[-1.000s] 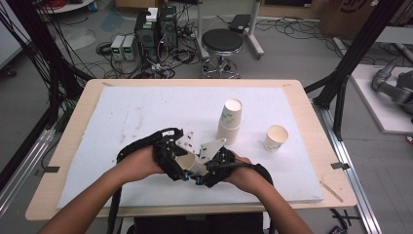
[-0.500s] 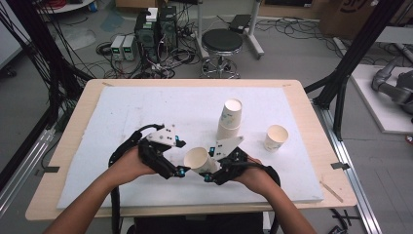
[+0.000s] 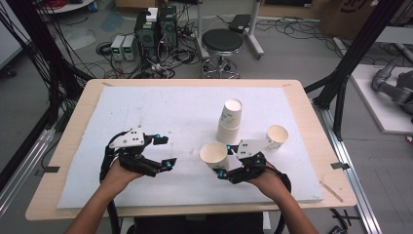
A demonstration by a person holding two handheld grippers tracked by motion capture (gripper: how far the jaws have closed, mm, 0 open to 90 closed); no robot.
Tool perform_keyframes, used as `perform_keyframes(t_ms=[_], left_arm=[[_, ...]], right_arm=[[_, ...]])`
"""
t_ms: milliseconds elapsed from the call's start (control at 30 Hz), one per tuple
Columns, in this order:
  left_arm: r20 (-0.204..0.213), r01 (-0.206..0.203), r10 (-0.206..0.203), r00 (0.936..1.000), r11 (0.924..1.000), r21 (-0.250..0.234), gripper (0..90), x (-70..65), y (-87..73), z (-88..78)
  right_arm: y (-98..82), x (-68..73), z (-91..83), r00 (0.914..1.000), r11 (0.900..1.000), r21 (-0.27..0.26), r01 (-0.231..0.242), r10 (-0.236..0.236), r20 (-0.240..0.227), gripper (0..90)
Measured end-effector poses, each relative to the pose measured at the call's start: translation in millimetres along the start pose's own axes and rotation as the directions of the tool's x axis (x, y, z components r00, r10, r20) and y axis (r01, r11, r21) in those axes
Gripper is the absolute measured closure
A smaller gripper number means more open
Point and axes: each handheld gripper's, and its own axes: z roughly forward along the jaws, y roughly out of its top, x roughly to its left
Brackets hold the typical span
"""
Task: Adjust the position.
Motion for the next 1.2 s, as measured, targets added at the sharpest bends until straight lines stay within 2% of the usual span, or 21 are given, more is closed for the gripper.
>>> perform_keyframes(t_ms=[200,367,667,767,933,1200], left_arm=[[-0.057,0.029,-0.034,0.9978,0.9957,-0.088,19.9,0.9,-21.0,-6.4],[-0.119,0.016,-0.026,0.9926,0.9961,-0.087,18.4,2.9,-32.3,-10.6],[-0.176,-0.002,-0.016,0.9842,0.9945,-0.105,17.6,5.3,-44.3,-14.0],[-0.190,-0.004,-0.018,0.9817,0.9937,-0.112,17.6,6.8,-45.8,-16.1],[-0.208,0.001,-0.026,0.9778,0.9929,-0.119,17.6,10.8,-48.4,-19.5],[-0.216,0.003,-0.027,0.9761,0.9936,-0.113,17.6,11.2,-49.5,-23.2]], right_arm=[[-15.1,-3.1,-8.2,0.9991,0.995,-0.094,-0.041,0.042,0.009,34.6],[-23.4,-2.8,-13.1,0.9978,0.987,-0.149,-0.063,0.065,0.015,34.4],[-33.3,-1.4,-19.9,0.9951,0.971,-0.226,-0.080,0.091,0.039,34.0],[-35.2,-4.2,-21.2,0.9924,0.959,-0.263,-0.104,0.118,0.037,33.8],[-34.8,-5.5,-20.3,0.9908,0.959,-0.264,-0.106,0.125,0.053,33.8],[-33.2,-6.2,-17.2,0.9915,0.961,-0.260,-0.091,0.112,0.067,33.8]])
